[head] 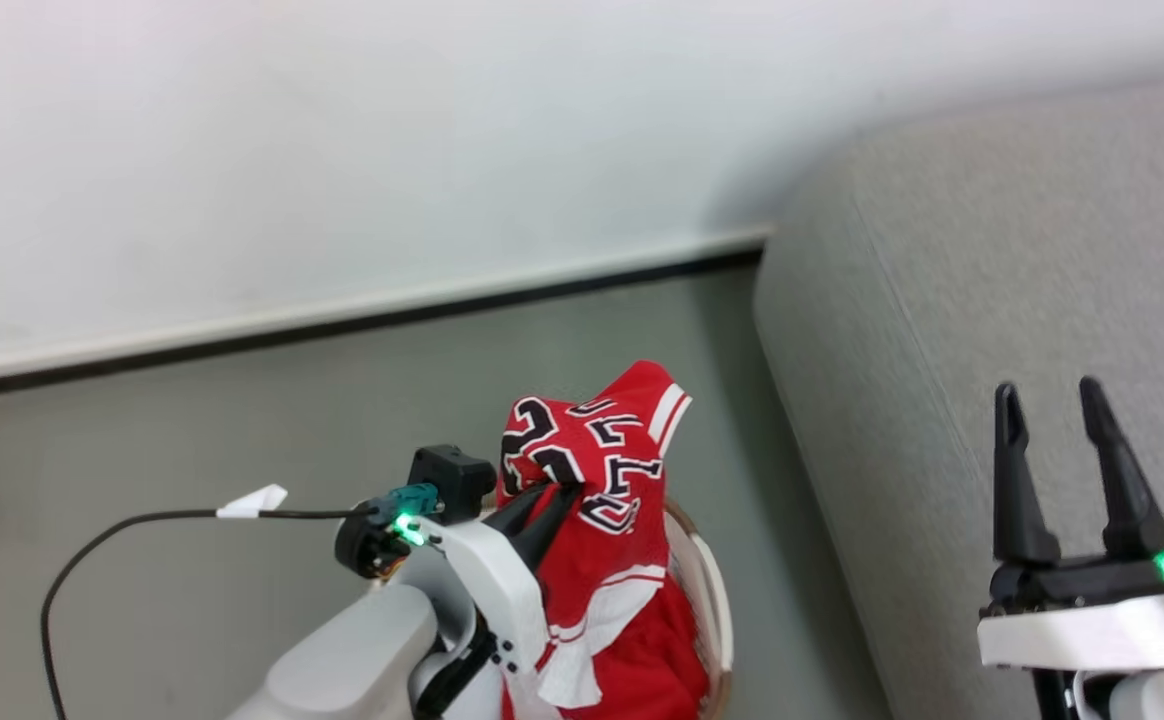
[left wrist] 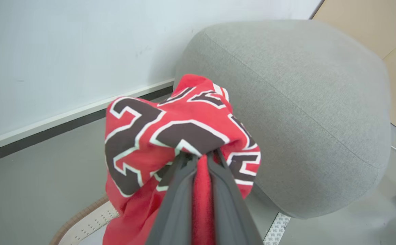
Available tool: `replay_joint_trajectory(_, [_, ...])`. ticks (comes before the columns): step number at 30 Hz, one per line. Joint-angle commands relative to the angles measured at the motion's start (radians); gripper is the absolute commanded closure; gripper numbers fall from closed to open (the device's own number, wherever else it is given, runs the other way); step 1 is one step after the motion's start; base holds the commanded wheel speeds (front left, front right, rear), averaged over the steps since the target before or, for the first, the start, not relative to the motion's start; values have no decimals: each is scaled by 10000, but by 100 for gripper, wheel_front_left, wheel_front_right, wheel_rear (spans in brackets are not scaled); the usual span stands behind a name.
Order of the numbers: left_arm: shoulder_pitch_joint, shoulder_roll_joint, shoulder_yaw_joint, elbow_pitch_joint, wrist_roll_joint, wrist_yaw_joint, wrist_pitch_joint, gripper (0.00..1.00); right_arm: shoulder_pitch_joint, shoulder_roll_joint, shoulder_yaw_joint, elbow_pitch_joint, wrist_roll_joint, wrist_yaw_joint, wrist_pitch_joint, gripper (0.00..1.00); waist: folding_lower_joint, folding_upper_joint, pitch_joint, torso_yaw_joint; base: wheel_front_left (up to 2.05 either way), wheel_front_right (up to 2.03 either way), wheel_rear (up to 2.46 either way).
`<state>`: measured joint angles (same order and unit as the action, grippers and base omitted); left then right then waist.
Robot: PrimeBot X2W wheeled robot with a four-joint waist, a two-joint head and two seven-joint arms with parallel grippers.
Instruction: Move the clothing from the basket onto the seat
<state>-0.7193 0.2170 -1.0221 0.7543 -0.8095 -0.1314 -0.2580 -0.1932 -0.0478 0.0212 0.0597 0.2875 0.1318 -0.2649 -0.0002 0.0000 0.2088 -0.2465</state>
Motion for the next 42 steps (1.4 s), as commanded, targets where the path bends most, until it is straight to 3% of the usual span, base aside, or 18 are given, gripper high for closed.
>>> replay_joint_trajectory(1, [153,10,86,-142,-13,16,-64,100,187,-45,1,64,25,-21,8,0,2,0,-732,640,0,0,0])
replay_joint_trajectory(13, [-10,42,1320,-2286,92,427,-64,100,830,-42,456,652,80,-21,8,0,2,0,-1943,1293,0,0,0])
replay_joint_trajectory(31, [202,591,1342,-4291,151,1037,233,100,740,-40,1517,932,-92,-21,8,0,2,0,-2108,1338,0,0,0])
replay_joint_trajectory(42, [328,540,977,-4460,308,869,226,100,-511,-1153,3751,2147,655,-21,8,0,2,0,-2181,1514,0,0,0])
